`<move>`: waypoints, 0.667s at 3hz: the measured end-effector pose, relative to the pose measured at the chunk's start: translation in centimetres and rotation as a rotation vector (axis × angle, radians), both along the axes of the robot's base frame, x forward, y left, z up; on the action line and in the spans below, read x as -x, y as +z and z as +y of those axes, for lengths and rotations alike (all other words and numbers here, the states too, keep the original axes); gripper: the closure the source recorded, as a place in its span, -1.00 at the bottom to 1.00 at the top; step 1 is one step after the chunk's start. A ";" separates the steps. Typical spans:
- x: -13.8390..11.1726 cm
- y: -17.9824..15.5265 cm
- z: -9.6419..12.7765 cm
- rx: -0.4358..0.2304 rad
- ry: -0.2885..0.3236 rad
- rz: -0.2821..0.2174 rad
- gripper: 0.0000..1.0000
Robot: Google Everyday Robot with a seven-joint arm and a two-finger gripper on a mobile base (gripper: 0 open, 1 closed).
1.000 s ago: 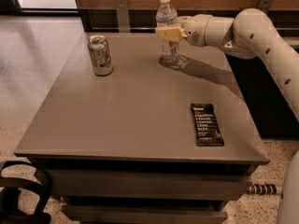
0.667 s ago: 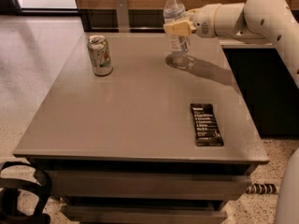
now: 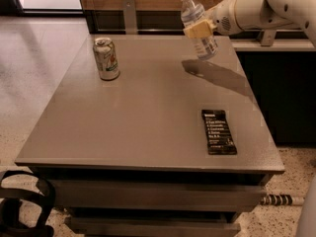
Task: Knock blue plastic bottle over
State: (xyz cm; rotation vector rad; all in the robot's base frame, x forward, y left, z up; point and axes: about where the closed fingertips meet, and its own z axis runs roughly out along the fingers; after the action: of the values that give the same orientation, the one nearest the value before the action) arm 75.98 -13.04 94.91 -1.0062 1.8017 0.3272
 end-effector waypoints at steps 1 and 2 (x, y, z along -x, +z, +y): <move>0.6 -1.0 -0.2 0.116 -0.020 0.045 1.00; 0.4 -2.9 0.2 0.260 -0.021 0.102 1.00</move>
Offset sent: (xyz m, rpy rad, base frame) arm -0.0046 -0.0007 -0.0357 -0.3866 0.1397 -0.0327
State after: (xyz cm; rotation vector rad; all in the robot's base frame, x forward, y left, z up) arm 75.55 -12.83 92.03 -1.1670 1.9811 0.1351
